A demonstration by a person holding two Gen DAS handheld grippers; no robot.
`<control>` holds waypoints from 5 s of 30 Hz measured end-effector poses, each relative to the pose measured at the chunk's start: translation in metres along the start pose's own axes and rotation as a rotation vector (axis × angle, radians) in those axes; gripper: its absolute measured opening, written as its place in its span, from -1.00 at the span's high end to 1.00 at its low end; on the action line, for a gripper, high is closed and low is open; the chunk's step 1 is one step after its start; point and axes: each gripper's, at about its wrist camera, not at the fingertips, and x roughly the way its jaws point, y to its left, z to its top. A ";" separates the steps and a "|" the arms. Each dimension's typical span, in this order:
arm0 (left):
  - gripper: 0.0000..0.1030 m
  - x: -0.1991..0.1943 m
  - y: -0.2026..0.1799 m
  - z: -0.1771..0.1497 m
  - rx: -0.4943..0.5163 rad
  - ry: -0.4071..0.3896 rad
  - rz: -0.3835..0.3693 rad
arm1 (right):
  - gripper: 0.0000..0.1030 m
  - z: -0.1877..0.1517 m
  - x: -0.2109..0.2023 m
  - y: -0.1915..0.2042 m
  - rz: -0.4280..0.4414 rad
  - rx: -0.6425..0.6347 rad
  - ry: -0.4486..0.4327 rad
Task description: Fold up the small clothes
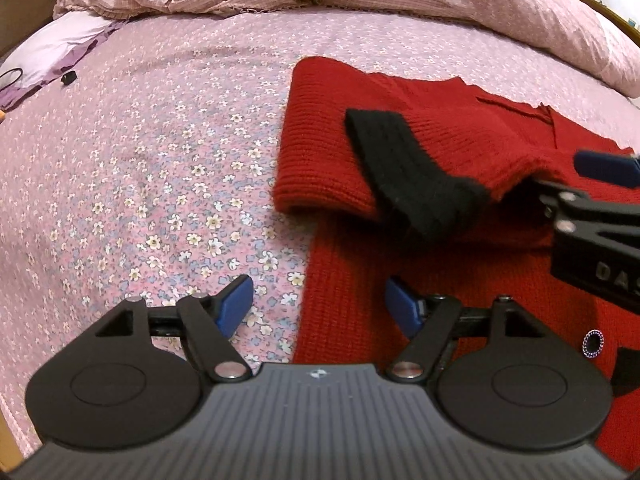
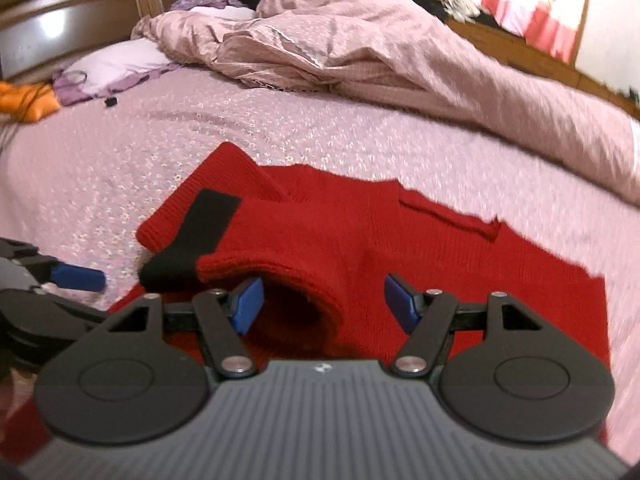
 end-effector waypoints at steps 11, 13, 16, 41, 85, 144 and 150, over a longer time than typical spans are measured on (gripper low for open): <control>-0.52 0.008 0.000 0.009 0.006 -0.026 0.035 | 0.75 0.015 -0.009 -0.038 0.024 0.201 -0.104; -0.52 0.011 0.000 0.012 0.000 -0.026 0.042 | 0.75 0.018 -0.018 -0.052 0.012 0.258 -0.136; -0.52 0.016 0.002 0.017 -0.011 -0.026 0.050 | 0.75 0.019 -0.032 -0.074 -0.028 0.328 -0.186; -0.56 0.018 0.001 0.018 -0.001 -0.030 0.106 | 0.14 -0.099 -0.031 -0.151 -0.109 0.758 -0.043; -0.57 0.039 -0.087 0.074 0.199 -0.168 0.036 | 0.75 -0.041 0.006 -0.215 -0.221 0.389 -0.080; -0.70 -0.060 0.020 -0.073 0.118 0.058 -0.067 | 0.00 -0.185 -0.142 -0.154 -0.187 0.583 0.093; -0.70 -0.065 0.029 -0.088 0.095 0.095 -0.115 | 0.00 -0.194 -0.151 -0.146 -0.172 0.573 0.112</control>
